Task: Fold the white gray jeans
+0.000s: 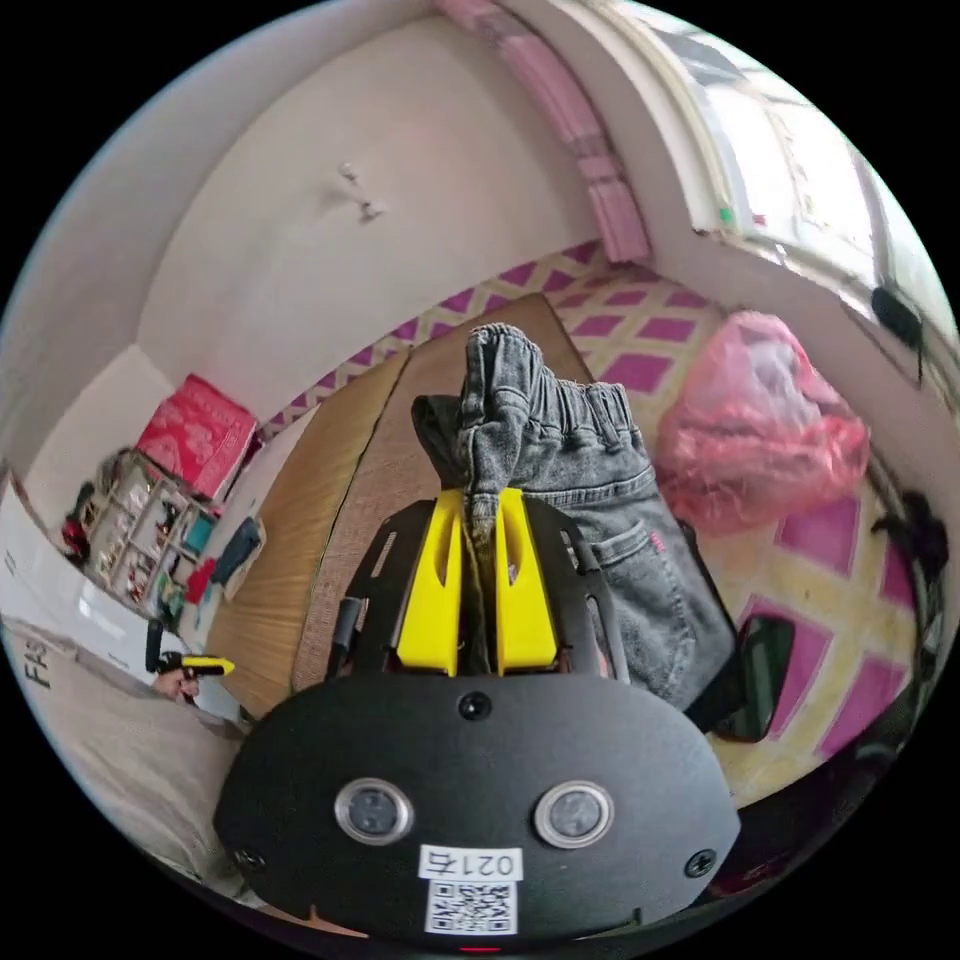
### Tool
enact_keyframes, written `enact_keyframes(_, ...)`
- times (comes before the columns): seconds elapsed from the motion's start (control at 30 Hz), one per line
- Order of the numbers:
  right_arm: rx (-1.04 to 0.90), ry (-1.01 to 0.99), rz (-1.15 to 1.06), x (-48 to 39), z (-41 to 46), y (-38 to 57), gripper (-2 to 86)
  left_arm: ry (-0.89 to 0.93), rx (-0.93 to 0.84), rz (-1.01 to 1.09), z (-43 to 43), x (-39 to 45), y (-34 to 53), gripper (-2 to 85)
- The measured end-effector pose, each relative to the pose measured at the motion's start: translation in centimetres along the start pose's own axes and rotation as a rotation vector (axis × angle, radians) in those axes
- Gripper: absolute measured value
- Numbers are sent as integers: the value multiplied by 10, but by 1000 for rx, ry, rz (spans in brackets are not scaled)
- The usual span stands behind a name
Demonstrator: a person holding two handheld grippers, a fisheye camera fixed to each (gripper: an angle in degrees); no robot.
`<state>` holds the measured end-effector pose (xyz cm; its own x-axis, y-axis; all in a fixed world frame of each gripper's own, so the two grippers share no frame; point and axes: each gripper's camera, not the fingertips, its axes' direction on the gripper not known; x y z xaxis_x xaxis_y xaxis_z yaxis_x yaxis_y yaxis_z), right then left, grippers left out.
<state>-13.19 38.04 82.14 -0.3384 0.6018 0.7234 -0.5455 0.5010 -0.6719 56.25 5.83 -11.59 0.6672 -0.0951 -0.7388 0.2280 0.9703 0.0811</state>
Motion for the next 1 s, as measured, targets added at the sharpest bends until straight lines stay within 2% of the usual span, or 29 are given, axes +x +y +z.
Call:
enact_keyframes(0.13,7,162,-281,-137,33,-32,53,37,18,-3,8,-46,20,-10)
enact_keyframes(0.23,-16,164,-459,-245,93,-38,51,55,23,7,9,-88,44,-10)
enact_keyframes(0.37,-32,110,-639,-388,178,-21,50,60,14,-31,0,-160,97,-10)
enact_keyframes(0.53,-126,-55,-801,-569,327,57,53,44,19,-150,-14,-249,177,-10)
enact_keyframes(0.57,-170,-74,-805,-585,348,68,53,43,17,-196,-14,-271,198,-10)
enact_keyframes(0.63,-470,-164,-698,-621,437,108,52,51,16,-258,-15,-298,226,-10)
enact_keyframes(0.7,-568,-259,-560,-628,470,122,52,59,27,-304,-14,-324,256,-10)
enact_keyframes(0.77,-579,-273,-509,-640,476,125,58,54,33,-318,-11,-337,271,-10)
enact_keyframes(0.87,-535,-247,-592,-663,463,123,78,69,44,-334,3,-353,286,-10)
enact_keyframes(1.0,-419,-175,-846,-712,455,139,105,128,59,-343,33,-361,283,-10)
